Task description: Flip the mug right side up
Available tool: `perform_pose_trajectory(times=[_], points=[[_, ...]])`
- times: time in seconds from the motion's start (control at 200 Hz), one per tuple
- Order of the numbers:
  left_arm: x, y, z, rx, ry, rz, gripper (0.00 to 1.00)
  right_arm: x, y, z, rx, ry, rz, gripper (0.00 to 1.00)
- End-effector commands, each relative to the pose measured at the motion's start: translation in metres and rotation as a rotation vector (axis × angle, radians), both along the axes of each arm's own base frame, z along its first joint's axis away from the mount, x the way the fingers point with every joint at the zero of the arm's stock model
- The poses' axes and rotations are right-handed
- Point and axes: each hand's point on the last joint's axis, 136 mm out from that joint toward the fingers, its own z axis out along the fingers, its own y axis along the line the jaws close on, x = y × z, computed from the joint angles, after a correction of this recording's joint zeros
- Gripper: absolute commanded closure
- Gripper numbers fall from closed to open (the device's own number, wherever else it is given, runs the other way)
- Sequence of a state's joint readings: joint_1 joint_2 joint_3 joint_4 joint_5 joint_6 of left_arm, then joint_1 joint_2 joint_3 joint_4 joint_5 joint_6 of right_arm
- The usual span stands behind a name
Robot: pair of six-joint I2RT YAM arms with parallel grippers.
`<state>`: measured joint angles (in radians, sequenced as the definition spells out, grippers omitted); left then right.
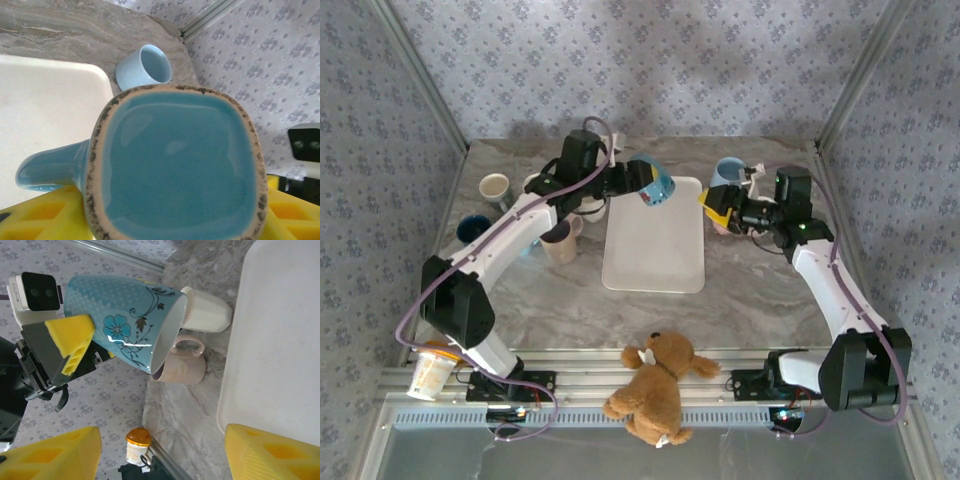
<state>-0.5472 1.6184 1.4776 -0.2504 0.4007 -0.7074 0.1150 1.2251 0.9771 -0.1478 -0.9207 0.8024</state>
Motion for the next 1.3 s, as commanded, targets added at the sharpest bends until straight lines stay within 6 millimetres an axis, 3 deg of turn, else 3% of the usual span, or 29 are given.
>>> perform_pose_trajectory(times=[0.0, 0.155, 0.38, 0.55, 0.979, 1.174, 1.294], points=[[0.000, 0.003, 0.045, -0.153, -0.024, 0.016, 0.52, 0.011, 0.009, 0.029, 0.043, -0.065, -0.015, 0.33], [0.004, 0.003, 0.048, -0.191, -0.001, 0.023, 0.52, 0.020, 0.024, 0.035, 0.046, -0.093, -0.020, 0.45], [0.005, -0.003, 0.050, -0.248, 0.045, 0.012, 0.53, 0.030, 0.052, 0.046, 0.096, -0.122, 0.002, 0.52], [0.001, -0.004, 0.055, -0.277, 0.071, 0.005, 0.53, 0.043, 0.058, 0.043, 0.138, -0.120, -0.054, 0.62], [-0.010, -0.008, 0.057, -0.323, 0.148, -0.029, 0.56, 0.053, 0.076, 0.046, 0.220, -0.133, -0.056, 0.67], [-0.012, -0.013, 0.058, -0.368, 0.166, -0.051, 0.57, 0.054, 0.084, 0.050, 0.246, -0.142, -0.070, 0.78], [-0.012, -0.013, 0.057, -0.374, 0.163, -0.056, 0.55, 0.055, 0.089, 0.056, 0.284, -0.165, -0.079, 0.80]])
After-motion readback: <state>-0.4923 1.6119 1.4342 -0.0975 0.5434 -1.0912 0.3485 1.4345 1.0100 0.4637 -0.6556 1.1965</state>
